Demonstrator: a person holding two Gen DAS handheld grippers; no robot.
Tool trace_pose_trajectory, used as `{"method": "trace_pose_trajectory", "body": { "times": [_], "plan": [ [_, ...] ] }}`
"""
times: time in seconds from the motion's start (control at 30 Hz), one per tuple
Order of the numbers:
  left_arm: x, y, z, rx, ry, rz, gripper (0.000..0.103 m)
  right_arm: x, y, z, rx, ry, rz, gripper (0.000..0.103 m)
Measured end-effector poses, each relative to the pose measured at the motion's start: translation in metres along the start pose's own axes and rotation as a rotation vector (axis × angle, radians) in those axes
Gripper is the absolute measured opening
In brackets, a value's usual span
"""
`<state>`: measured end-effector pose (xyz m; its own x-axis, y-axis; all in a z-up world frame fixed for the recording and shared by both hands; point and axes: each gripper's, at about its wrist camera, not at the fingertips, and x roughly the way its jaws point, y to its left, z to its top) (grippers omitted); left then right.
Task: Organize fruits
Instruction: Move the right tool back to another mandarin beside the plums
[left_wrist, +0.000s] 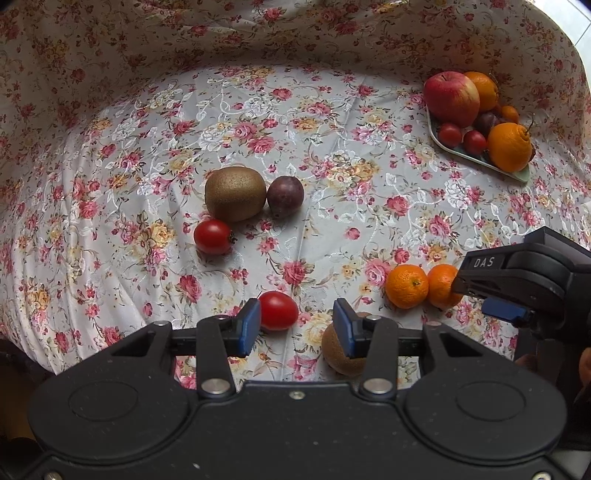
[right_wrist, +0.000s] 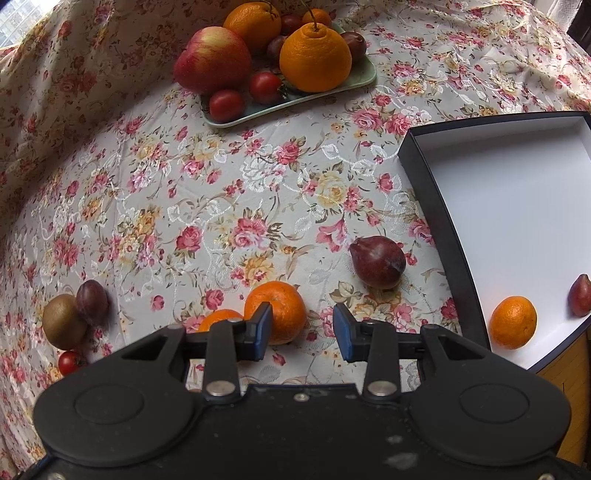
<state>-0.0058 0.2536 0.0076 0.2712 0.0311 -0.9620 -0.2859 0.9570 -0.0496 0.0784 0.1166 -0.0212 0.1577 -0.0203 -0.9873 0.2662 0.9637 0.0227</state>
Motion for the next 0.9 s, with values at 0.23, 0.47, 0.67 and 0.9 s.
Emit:
{"method": "trace_pose_trajectory", "body": {
  "times": [0.23, 0.47, 0.67, 0.9],
  "plan": [
    [0.000, 0.011, 0.000, -0.020, 0.002, -0.001, 0.052, 0.001, 0.005, -0.003, 0.006, -0.002, 0.007, 0.039],
    [-0.001, 0.015, 0.001, -0.026, 0.003, -0.003, 0.052, 0.007, 0.011, -0.003, 0.008, 0.006, 0.017, 0.039],
    [-0.002, 0.014, 0.000, -0.018, 0.001, -0.008, 0.052, 0.016, 0.019, -0.004, -0.004, 0.039, 0.034, 0.039],
    [-0.003, 0.018, 0.001, -0.024, -0.005, -0.004, 0.052, 0.019, 0.024, -0.003, -0.029, 0.014, 0.029, 0.039]
  ]
}}
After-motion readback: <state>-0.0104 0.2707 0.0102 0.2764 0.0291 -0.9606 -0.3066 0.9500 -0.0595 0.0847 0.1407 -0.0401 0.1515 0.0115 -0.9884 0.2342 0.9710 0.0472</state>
